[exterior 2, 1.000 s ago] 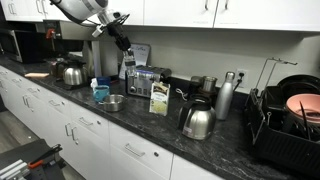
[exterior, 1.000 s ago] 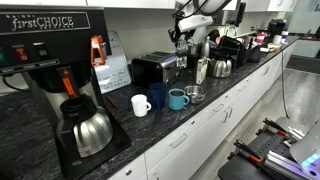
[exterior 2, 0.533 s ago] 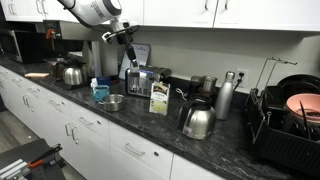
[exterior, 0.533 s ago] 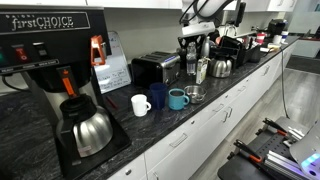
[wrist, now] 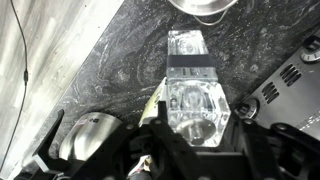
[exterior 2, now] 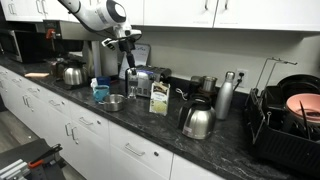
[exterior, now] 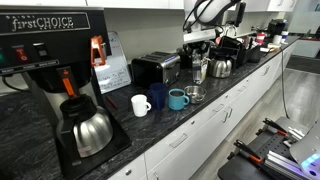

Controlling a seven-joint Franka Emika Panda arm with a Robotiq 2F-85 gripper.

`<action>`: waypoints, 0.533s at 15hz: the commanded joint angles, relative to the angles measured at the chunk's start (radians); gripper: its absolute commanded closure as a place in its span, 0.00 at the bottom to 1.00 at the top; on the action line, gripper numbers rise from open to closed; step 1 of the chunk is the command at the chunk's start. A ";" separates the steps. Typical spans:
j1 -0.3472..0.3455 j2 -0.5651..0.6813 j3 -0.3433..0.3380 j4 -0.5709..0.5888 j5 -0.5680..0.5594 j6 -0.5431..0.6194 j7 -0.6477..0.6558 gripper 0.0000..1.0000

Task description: Move the glass object to the front right side of the countertop

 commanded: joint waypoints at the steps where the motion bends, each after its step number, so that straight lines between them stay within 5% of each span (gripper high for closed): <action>1: -0.008 0.009 -0.003 0.000 -0.008 -0.001 0.032 0.73; 8: -0.001 0.055 -0.014 0.002 -0.011 -0.002 0.058 0.73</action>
